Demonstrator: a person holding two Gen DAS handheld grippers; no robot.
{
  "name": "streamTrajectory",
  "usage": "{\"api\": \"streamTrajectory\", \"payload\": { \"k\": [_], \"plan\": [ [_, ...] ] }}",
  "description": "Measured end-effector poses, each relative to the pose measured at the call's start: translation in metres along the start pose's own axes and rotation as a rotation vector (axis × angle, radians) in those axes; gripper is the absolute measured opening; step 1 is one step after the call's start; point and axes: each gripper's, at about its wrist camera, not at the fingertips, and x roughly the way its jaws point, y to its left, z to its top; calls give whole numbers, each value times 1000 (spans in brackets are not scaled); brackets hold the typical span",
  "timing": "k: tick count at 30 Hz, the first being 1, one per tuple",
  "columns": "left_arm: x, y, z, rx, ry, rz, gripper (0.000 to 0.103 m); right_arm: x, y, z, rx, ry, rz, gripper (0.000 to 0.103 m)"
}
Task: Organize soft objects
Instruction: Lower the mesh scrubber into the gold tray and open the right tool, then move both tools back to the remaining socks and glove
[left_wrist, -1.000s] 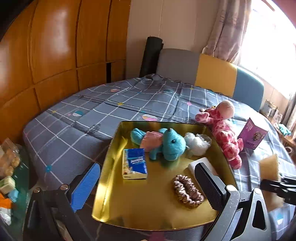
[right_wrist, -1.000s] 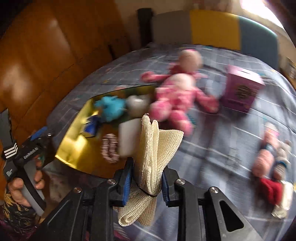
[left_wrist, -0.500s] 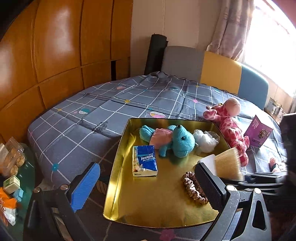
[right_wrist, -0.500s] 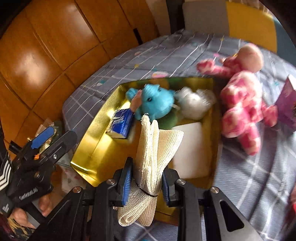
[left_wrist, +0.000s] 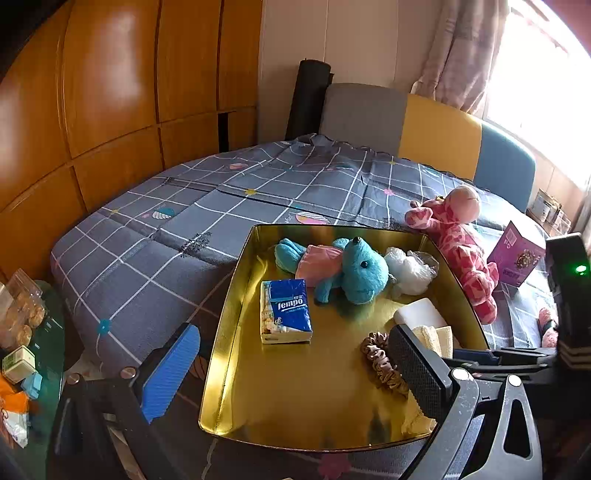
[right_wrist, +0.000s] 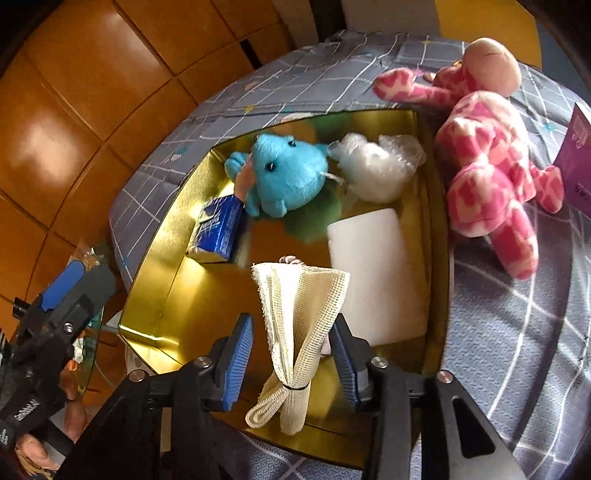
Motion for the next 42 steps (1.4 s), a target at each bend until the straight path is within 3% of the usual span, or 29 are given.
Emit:
{"api": "streamTrajectory", "payload": {
  "k": [25, 33, 42],
  "plan": [
    [-16, -40, -4, 94, -3, -80, 103, -63, -16, -18, 12, -172, -155, 42],
    [-20, -70, -3, 167, -5, -132, 103, -92, -54, -31, 89, -213, -205, 42],
    [-24, -120, 0, 275, -9, -216, 103, -148, -132, -58, 212, -262, -340, 42]
  ]
}}
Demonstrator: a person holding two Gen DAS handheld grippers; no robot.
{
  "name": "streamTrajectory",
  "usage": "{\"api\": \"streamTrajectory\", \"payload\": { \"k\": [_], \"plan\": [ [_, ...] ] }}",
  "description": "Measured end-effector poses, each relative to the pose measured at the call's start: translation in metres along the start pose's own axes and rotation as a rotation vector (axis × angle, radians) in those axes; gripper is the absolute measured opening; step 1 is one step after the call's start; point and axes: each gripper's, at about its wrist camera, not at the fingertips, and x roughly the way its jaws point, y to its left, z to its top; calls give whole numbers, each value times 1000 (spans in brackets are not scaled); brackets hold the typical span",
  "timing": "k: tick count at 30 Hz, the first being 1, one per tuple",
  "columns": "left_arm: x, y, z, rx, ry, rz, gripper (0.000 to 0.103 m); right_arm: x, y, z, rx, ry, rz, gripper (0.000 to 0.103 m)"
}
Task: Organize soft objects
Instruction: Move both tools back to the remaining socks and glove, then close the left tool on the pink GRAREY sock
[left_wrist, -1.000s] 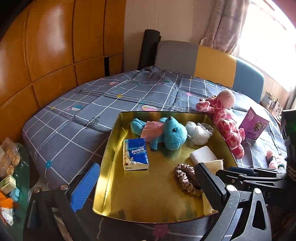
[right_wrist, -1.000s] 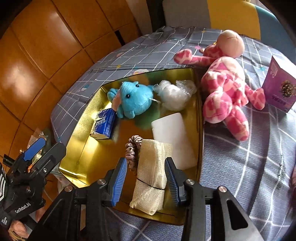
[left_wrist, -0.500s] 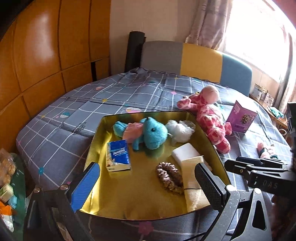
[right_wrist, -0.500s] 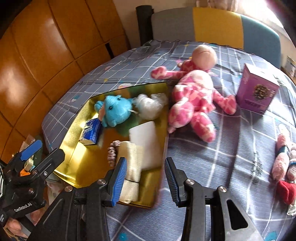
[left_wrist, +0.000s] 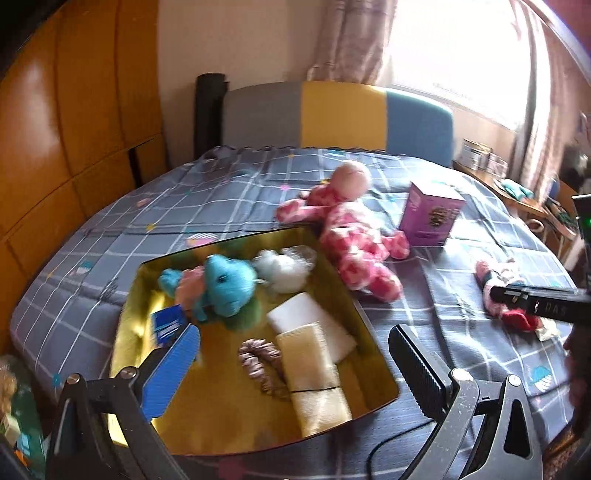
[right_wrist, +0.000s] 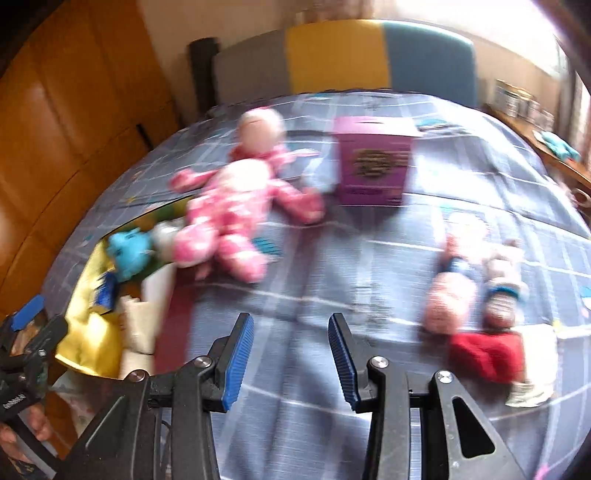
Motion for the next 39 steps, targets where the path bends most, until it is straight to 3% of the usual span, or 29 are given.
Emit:
{"api": "streamTrajectory", "payload": {
  "k": [7, 12, 14, 16, 18, 25, 29, 34, 39],
  "plan": [
    [11, -48, 14, 84, 29, -124, 103, -35, -103, -2, 173, -62, -172, 42],
    [21, -83, 26, 109, 45, -222, 103, -53, -186, -23, 392, -139, -342, 42],
    [30, -100, 31, 114, 69, -258, 103, -57, -212, -35, 506, -156, -367, 42],
    [38, -115, 33, 119, 83, -287, 103, -62, -236, -45, 655, -171, -332, 42],
    [47, -131, 35, 143, 108, -316, 103, -68, -247, -49, 720, -201, -337, 42],
    [80, -194, 41, 264, 187, -357, 103, -66, -251, -52, 748, -202, -262, 42],
    [98, -224, 42, 329, 198, -349, 103, -73, -252, -57, 775, -230, -269, 42],
    [124, -249, 47, 356, 235, -342, 103, -76, -268, -70, 877, -242, -232, 43],
    [147, -272, 53, 349, 270, -354, 103, -71, -271, -72, 900, -217, -203, 43]
  ]
}}
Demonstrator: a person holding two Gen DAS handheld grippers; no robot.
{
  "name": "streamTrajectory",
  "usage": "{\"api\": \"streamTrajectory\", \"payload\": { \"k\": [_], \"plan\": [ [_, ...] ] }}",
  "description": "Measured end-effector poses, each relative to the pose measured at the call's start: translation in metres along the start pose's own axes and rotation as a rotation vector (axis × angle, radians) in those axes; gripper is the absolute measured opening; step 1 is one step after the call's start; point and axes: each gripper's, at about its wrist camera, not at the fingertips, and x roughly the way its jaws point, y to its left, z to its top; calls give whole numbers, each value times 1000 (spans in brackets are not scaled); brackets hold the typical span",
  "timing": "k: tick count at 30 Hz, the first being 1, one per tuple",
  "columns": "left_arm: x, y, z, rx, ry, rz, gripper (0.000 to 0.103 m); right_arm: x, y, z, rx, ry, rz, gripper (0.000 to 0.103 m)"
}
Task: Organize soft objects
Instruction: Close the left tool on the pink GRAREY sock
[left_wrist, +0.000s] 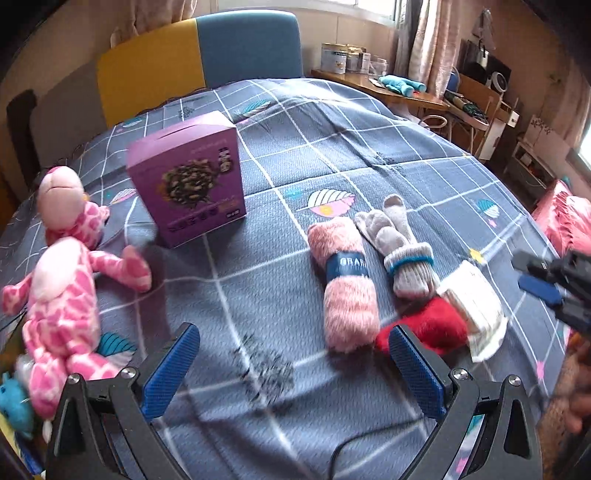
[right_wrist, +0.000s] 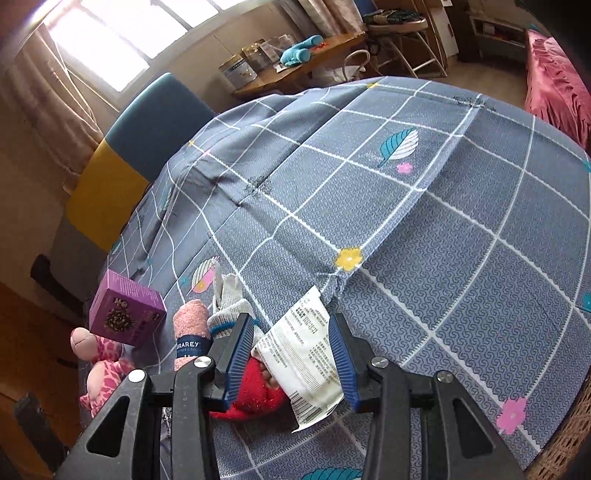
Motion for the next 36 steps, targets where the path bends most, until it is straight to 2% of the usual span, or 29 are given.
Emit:
{"api": "streamTrajectory", "payload": {
  "k": [4, 8, 10, 13, 14, 15, 16, 18, 22, 24, 28, 34, 36],
  "plan": [
    [18, -11, 16, -5, 12, -28, 103, 4, 2, -1, -5, 24, 16, 43],
    [39, -28, 29, 36, 26, -15, 102, 6, 4, -2, -15, 42, 29, 43],
    [53, -32, 34, 38, 42, -8, 99, 7, 5, -2, -17, 47, 33, 43],
    [76, -34, 38, 34, 92, -14, 79, 8, 5, -2, -14, 54, 38, 43],
    [85, -34, 37, 30, 120, -23, 61, 8, 4, -2, -12, 58, 40, 43],
    [92, -33, 36, 24, 148, -43, 37, 9, 4, -2, -9, 62, 41, 43],
    [98, -31, 34, 9, 175, -77, 34, 10, 4, -2, -9, 63, 40, 43],
    [91, -24, 31, -25, 145, -96, 32, 11, 3, -2, -12, 61, 36, 43],
    [58, -8, 17, -50, 89, -78, 32, 10, 4, -1, -21, 53, 40, 43],
    [41, 1, 5, -40, 58, -48, 32, 11, 6, -1, -27, 52, 48, 43],
    [11, 30, -28, -92, 16, 27, 32, 13, 11, -4, -47, 72, 54, 43],
    [12, 56, -72, -138, 29, 50, 33, 20, 28, -13, -139, 114, 43, 43],
    [16, 60, -79, -148, 15, 35, 33, 22, 38, -17, -186, 122, 37, 43]
  ]
}}
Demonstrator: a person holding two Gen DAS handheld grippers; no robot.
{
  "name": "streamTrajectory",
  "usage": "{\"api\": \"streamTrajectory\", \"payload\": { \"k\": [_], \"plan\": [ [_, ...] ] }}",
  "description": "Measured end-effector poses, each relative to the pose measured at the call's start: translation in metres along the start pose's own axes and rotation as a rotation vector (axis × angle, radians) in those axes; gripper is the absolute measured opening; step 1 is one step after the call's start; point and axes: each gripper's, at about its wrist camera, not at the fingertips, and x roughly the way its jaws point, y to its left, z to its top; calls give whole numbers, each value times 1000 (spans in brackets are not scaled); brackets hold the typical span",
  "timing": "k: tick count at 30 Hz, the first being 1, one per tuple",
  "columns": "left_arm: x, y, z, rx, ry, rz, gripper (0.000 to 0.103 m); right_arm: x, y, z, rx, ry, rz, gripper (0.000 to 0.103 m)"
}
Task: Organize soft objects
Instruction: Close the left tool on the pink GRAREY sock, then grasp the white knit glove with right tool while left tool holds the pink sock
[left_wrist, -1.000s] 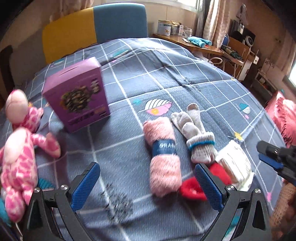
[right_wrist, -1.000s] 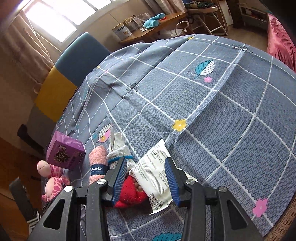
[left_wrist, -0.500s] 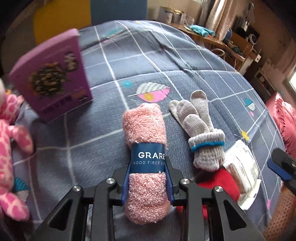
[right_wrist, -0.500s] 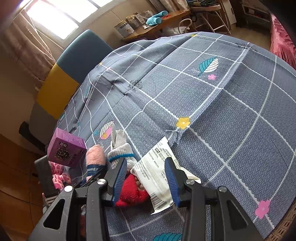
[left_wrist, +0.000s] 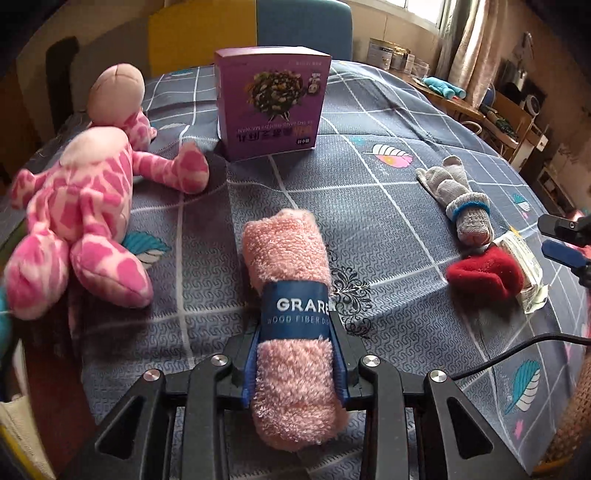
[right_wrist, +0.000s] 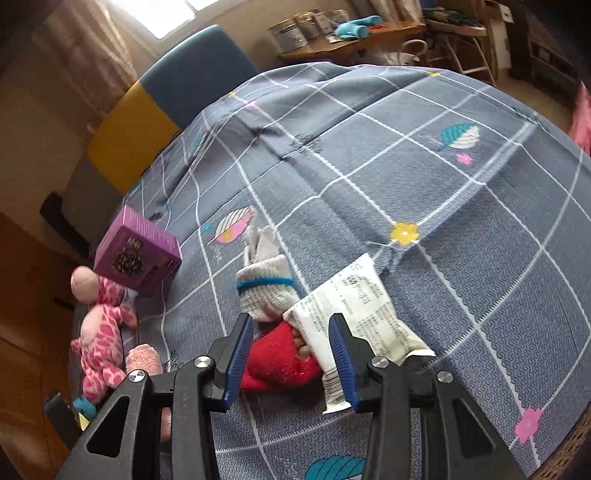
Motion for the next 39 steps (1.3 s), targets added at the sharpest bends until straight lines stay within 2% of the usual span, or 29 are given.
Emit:
{"api": "streamTrajectory", "payload": {
  "k": [3, 7, 12, 14, 16, 18, 20, 22, 34, 39],
  "plan": [
    [4, -1, -2, -1, -14, -13, 35, 4, 13, -1, -56, 17, -14, 43],
    [8, -9, -5, 52, -41, 28, 36, 15, 33, 6, -135, 43, -51, 43],
    [9, -4, -5, 16, -60, 15, 36, 55, 55, 25, -222, 80, -119, 43],
    [9, -7, -6, 36, -63, 28, 36, 72, 59, 31, -237, 91, -144, 44],
    [8, -6, -7, 33, -70, 23, 36, 88, 61, 35, -269, 103, -179, 53],
    [8, -5, -7, 29, -77, 16, 37, 98, 60, 36, -305, 78, -230, 53],
    [7, -4, -8, 25, -84, 9, 38, 109, 55, 32, -332, 91, -195, 46],
    [7, -4, -9, 26, -89, 10, 38, 116, 52, 27, -359, 112, -210, 43],
    [5, -5, -9, 34, -88, 22, 38, 117, 54, 25, -386, 101, -211, 44],
    [4, -4, -6, 14, -70, 18, 33, 119, 59, 19, -433, 85, -241, 43]
  ]
}}
